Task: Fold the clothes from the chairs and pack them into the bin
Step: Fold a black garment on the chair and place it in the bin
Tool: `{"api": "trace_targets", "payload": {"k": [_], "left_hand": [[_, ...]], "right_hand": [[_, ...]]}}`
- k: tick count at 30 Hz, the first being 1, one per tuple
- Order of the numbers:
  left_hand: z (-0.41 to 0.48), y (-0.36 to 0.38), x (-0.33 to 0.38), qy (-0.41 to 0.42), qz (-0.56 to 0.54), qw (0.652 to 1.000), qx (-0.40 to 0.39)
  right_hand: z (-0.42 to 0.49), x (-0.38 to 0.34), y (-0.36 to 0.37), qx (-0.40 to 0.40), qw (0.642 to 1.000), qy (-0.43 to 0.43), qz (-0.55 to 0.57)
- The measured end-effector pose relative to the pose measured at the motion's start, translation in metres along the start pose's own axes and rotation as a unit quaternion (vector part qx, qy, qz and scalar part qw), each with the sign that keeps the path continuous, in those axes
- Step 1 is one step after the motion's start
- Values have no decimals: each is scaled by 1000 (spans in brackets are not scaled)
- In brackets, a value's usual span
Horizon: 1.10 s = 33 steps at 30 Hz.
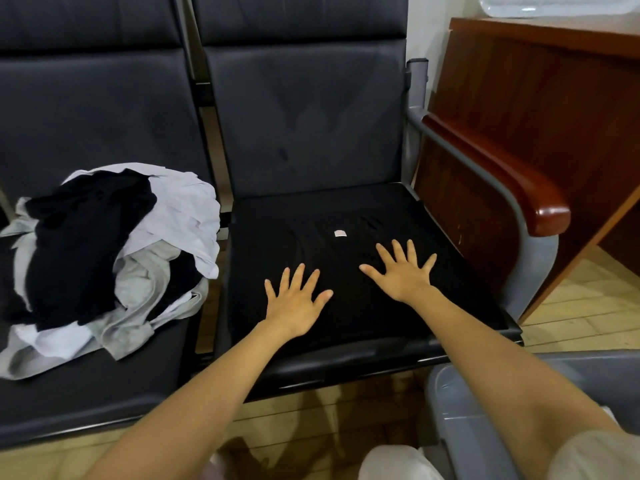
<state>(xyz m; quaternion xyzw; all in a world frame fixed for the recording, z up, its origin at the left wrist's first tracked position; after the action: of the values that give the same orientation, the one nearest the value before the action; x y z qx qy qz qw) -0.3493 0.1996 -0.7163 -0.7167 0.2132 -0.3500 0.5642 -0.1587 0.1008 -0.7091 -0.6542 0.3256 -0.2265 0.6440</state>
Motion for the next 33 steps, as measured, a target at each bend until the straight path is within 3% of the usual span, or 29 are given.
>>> {"api": "trace_targets", "payload": {"k": [2,4,8,12,14,18,20,25,29,33], "left_hand": [[-10,-7,-5,4,-29,1000,-8],[-20,-21,-17,1,-20,1000,-5],[-45,-41,-57,-64,-41,997,8],[-73,-53,-102,-195,-81,976,57],[-79,-49,-120,-241,-85,966,42],[-79,-35,-122,-217,-90,971,-33],[-76,-36,-118,-200,-92,975,-23],[-72,-45,-121,-212,-216,953,9],[-70,-39,-129,-228,-308,924,-6],[-71,-38,-139,-257,-429,866,13]], "right_hand": [[-10,-24,-17,86,993,-76,11],[-32,-60,-34,165,965,-192,68],[-66,-108,-17,112,946,-289,94],[-63,-131,-17,97,956,-261,96],[-59,-154,-26,92,952,-264,123],[-46,-222,-24,31,939,-287,185],[-33,-254,-8,-22,940,-284,186],[4,-305,22,-97,954,-252,127],[29,-319,42,-117,966,-220,69],[39,-323,46,-100,971,-205,71]]}}
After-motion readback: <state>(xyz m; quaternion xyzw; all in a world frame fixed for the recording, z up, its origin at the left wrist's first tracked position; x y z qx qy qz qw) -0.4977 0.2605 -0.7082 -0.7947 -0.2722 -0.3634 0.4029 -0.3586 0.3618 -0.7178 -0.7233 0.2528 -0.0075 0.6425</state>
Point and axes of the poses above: each hand's wrist, its own z-axis towards the middle knuckle, its own y-axis out of the palm, x = y × z, the point moved 10 cm from there along z, towards the middle knuckle, and after that the axes turned 9 degrees about x, right-handed, at the moved point
